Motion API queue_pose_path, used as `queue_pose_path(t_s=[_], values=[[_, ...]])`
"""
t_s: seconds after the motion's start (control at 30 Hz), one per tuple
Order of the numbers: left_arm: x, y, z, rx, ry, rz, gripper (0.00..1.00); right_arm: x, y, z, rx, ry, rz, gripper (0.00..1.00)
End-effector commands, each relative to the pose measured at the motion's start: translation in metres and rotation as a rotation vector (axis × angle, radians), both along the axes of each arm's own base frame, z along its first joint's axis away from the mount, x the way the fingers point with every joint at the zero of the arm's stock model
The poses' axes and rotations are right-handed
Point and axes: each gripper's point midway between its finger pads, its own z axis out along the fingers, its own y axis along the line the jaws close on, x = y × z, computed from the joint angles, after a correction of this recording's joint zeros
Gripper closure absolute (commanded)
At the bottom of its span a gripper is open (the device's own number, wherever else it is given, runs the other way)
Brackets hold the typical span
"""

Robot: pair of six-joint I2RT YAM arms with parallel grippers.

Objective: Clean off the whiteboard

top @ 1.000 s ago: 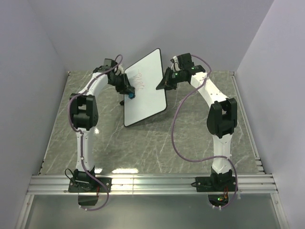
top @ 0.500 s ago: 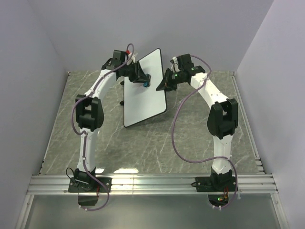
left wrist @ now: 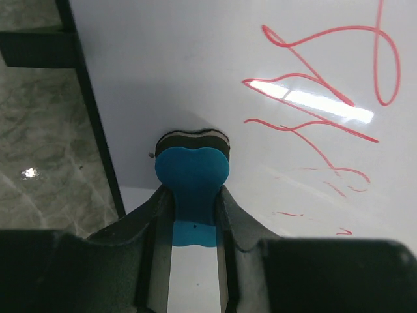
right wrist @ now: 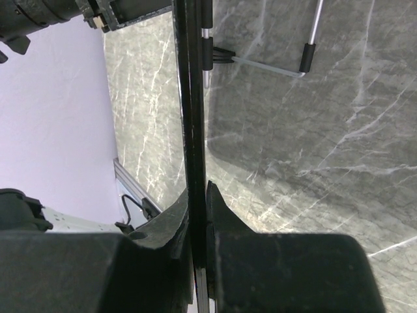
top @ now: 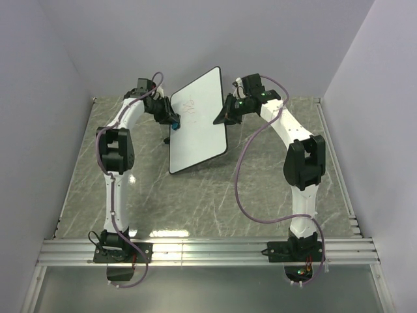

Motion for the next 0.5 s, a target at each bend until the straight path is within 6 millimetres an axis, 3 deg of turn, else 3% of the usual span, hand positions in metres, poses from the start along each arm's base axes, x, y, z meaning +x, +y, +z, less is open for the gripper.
queue_pose_path(t_s=[0.0, 0.1, 0.2, 0.33, 0.47], values=[[-0.032, -0.075, 0.047, -0.123, -0.071, -0.213, 1.00, -0.046, -0.002, -0.050, -0.143, 0.172, 0.071, 1.00], [-0.047, -0.110, 0.086, -0.194, -0.146, -0.301, 1.00, -0.046, -0.002, -0.053, -0.148, 0.181, 0.075, 1.00], [-0.062, -0.130, 0.099, -0.221, -0.150, -0.342, 1.00, -0.045, -0.002, -0.056, -0.150, 0.184, 0.079, 1.00], [-0.070, -0.139, 0.098, -0.236, -0.134, -0.358, 1.00, -0.046, -0.001, -0.059, -0.149, 0.186, 0.086, 1.00], [-0.051, -0.132, 0.089, -0.176, -0.150, -0.291, 1.00, -0.045, -0.001, -0.059, -0.151, 0.186, 0.090, 1.00]])
